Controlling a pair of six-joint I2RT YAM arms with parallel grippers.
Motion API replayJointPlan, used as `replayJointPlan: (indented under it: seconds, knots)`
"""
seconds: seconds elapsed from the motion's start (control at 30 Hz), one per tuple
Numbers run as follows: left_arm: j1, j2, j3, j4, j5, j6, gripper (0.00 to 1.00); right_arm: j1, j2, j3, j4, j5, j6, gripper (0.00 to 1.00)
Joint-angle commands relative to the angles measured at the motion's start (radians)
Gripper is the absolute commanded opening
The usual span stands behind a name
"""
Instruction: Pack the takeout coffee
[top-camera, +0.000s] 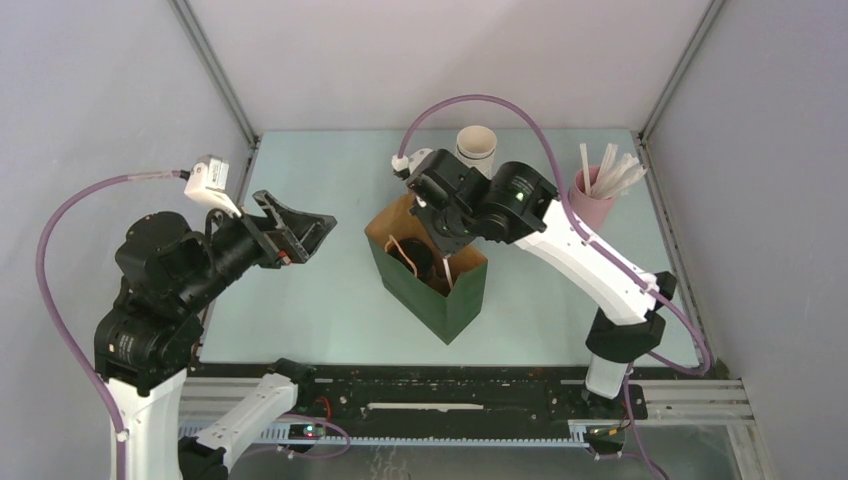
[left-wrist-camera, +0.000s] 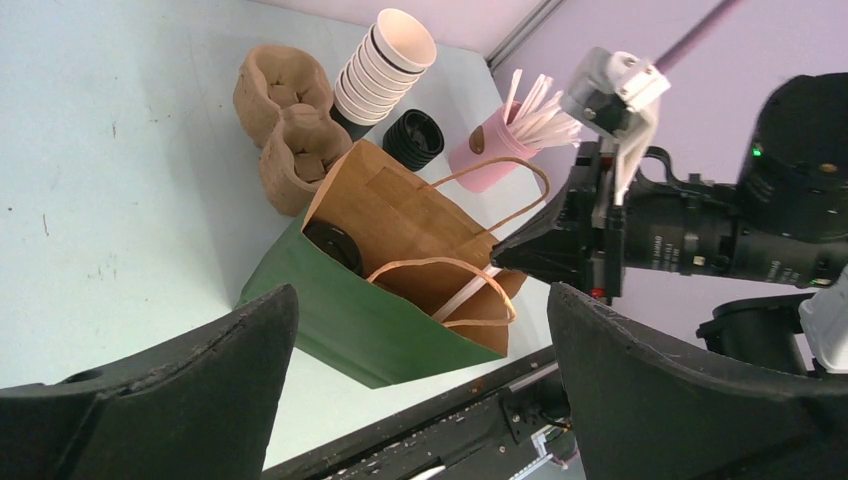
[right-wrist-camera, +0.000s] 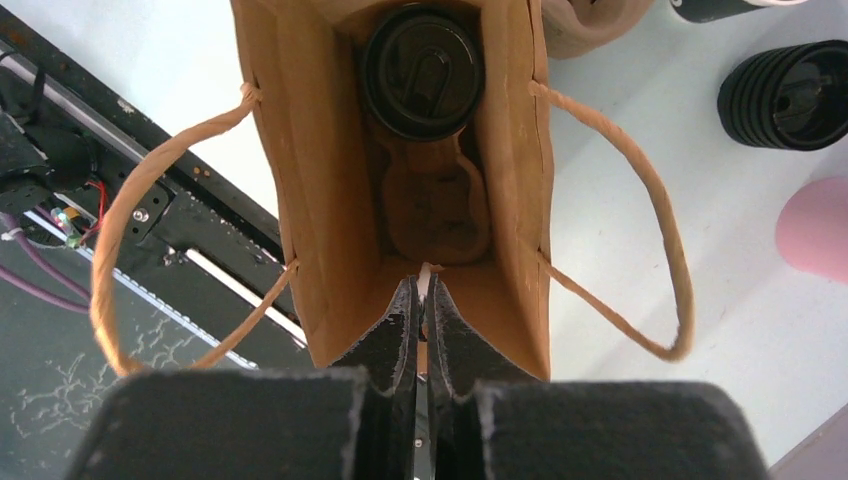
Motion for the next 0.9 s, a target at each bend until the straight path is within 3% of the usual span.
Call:
replayJointPlan:
  seconds: [0.0, 0.17, 0.23, 0.37, 0.47, 0.63, 0.67, 0.7, 0.87]
  knots:
    - [-0.003, -0.005, -0.020, 0.022, 0.005, -0.013, 0.99, -0.027, 0.033, 0.055, -0.030, -0.014, 0.046, 0.06]
    - [-0.003, -0.009, -0.022, 0.022, 0.001, -0.018, 0.99, -0.051, 0.057, 0.067, -0.057, -0.015, 0.065, 0.19]
    - [-0.003, -0.009, -0.024, 0.022, -0.001, -0.018, 0.99, -0.066, 0.063, 0.079, -0.064, -0.019, 0.071, 0.31]
    - [-0.003, -0.008, -0.022, 0.020, -0.006, -0.017, 0.99, -0.083, 0.083, 0.178, -0.096, -0.031, 0.067, 0.64]
    - [-0.004, -0.005, -0.020, 0.019, -0.007, -0.017, 0.99, -0.080, 0.065, 0.236, -0.096, -0.037, 0.056, 0.77]
    - [-0.003, 0.004, -0.012, 0.019, -0.009, -0.017, 0.99, -0.079, -0.073, 0.163, 0.010, -0.087, 0.039, 0.84]
    - [-0.004, 0.007, -0.007, 0.019, -0.012, -0.017, 0.99, -0.079, -0.113, 0.130, 0.042, -0.091, 0.039, 0.94]
    - [-0.004, 0.011, -0.001, 0.019, -0.012, -0.015, 0.99, -0.080, -0.152, 0.092, 0.076, -0.092, 0.041, 0.99]
    - [-0.003, 0.029, 0.037, 0.018, -0.027, -0.013, 0.99, -0.080, -0.354, -0.115, 0.236, -0.080, 0.060, 1.00]
